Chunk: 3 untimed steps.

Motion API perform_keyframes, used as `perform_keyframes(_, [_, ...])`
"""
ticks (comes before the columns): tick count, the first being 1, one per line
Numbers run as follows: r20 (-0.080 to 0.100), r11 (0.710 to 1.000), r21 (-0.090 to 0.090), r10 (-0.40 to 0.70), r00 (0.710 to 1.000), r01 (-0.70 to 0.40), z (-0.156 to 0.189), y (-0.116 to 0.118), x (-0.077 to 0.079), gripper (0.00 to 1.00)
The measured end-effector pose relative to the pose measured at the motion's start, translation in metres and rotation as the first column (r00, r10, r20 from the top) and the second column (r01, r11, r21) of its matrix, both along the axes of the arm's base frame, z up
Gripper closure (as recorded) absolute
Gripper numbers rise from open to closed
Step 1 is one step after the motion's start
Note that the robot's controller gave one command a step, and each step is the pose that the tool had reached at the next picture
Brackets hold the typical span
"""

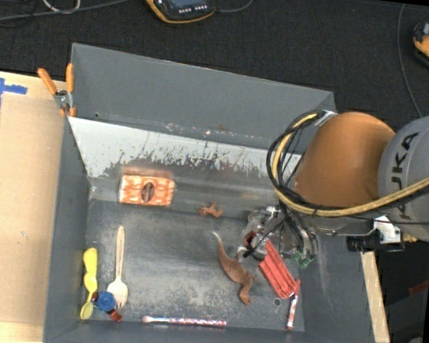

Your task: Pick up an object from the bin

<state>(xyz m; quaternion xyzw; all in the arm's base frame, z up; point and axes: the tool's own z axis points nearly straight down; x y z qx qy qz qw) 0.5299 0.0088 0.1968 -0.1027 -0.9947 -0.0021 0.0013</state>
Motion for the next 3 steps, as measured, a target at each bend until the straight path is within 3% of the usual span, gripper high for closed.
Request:
perform_keyframes(1, [0.005,1.000,-0.001,0.006,1.000,-0.006,-0.066,-0.029,0.017,1.00])
perform_keyframes(2, [-0.005,1.000,0.001,-0.013,1.000,0.013,-0.045,-0.029,0.014,1.00])
perform_keyframes(3, [-0.002,1.000,-0.001,-0.016,1.000,0.016,0.009,-0.039,0.006,1.00])
